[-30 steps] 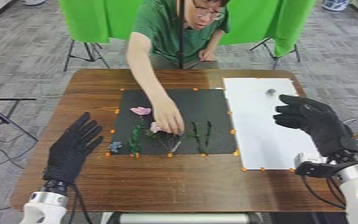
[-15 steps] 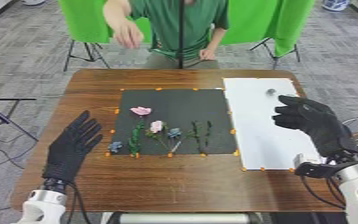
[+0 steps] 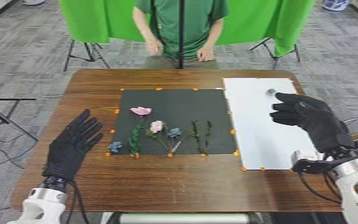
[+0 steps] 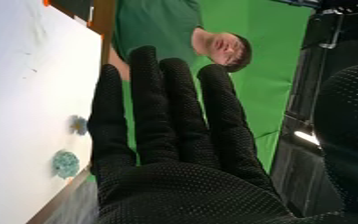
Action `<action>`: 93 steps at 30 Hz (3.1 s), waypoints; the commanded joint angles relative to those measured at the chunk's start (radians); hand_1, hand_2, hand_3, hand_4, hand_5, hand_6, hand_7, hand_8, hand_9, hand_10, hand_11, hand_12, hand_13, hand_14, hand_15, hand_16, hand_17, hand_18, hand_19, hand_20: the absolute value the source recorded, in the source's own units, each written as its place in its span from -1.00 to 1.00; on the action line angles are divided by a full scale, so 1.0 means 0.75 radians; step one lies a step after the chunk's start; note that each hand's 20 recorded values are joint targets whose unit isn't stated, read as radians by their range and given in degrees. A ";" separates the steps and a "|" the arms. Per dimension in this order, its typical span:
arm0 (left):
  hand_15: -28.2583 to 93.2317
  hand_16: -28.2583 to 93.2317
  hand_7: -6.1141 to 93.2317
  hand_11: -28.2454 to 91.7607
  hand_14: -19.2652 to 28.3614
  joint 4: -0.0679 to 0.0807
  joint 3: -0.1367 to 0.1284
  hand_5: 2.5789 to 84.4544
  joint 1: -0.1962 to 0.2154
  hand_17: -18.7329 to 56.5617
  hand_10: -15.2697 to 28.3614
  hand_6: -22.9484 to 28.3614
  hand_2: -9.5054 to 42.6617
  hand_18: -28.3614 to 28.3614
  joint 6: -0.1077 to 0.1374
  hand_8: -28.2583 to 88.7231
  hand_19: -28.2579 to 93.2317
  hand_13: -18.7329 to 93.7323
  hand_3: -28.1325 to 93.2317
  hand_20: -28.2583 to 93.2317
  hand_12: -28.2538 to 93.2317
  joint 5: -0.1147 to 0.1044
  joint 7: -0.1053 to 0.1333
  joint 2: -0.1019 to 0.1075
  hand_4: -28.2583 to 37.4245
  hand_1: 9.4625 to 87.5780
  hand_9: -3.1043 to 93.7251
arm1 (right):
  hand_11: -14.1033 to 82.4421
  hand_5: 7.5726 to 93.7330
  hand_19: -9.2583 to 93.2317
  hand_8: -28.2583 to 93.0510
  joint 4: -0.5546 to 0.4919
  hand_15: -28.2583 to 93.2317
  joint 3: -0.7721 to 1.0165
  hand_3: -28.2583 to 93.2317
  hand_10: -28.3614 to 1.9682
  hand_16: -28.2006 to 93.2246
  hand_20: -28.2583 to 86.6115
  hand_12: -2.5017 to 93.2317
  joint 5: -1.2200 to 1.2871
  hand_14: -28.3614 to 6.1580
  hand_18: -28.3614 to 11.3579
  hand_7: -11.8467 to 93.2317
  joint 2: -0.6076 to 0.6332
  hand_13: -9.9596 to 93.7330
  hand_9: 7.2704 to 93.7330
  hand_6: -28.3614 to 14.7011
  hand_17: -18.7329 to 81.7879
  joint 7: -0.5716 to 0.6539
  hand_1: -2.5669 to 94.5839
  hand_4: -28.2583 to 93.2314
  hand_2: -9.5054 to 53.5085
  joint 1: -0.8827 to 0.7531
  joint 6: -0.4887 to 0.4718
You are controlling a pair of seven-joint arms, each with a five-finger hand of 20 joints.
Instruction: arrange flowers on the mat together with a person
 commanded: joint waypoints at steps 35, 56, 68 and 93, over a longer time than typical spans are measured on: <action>-0.21 -0.47 -0.60 -0.27 0.33 -0.001 0.005 -0.30 0.051 -0.76 0.23 0.04 -0.83 0.72 -0.018 -0.66 0.11 -0.29 0.59 -0.39 -0.29 0.013 -0.024 0.008 -0.96 -0.58 -0.43 | -0.41 -0.54 0.14 -0.75 0.970 -0.24 -0.983 0.85 0.11 -0.05 -0.07 -0.53 -1.512 0.06 -0.53 -0.28 0.500 -0.23 -0.44 0.14 -0.50 0.426 -0.43 -1.00 -1.00 1.207 0.079; -0.20 -0.47 -0.60 -0.27 0.33 -0.003 0.001 -0.29 0.053 -0.76 0.23 0.04 -0.83 0.72 -0.016 -0.66 0.11 -0.29 0.59 -0.40 -0.29 0.013 -0.024 0.002 -0.96 -0.58 -0.43 | -0.12 -0.27 0.19 -0.83 1.119 0.13 -1.174 0.86 0.18 -0.23 -0.02 -0.54 -1.736 0.22 -0.57 -0.14 0.418 -0.01 -0.05 0.28 -0.47 0.519 -0.40 -1.00 -1.00 1.336 -0.051; -0.20 -0.47 -0.60 -0.27 0.33 -0.002 0.002 -0.29 0.052 -0.76 0.23 0.05 -0.83 0.72 -0.012 -0.66 0.11 -0.29 0.59 -0.40 -0.29 0.015 -0.028 -0.005 -0.96 -0.58 -0.43 | -0.05 -0.16 0.20 -0.84 1.157 0.16 -1.161 0.87 0.23 -0.24 0.01 -0.51 -1.748 0.27 -0.59 -0.11 0.398 0.12 0.11 0.34 -0.45 0.555 -0.35 -1.00 -1.00 1.333 -0.122; -0.20 -0.47 -0.60 -0.26 0.34 0.000 0.004 -0.28 0.053 -0.76 0.24 0.05 -0.83 0.72 -0.009 -0.66 0.11 -0.29 0.59 -0.40 -0.29 0.010 -0.028 -0.016 -0.98 -0.58 -0.42 | -0.28 0.51 0.31 -0.60 0.792 0.22 -1.352 0.80 0.60 0.02 0.08 -0.10 -1.606 0.50 -0.38 0.08 0.388 0.70 0.94 0.50 -0.23 0.215 0.08 -1.00 -1.00 1.300 0.356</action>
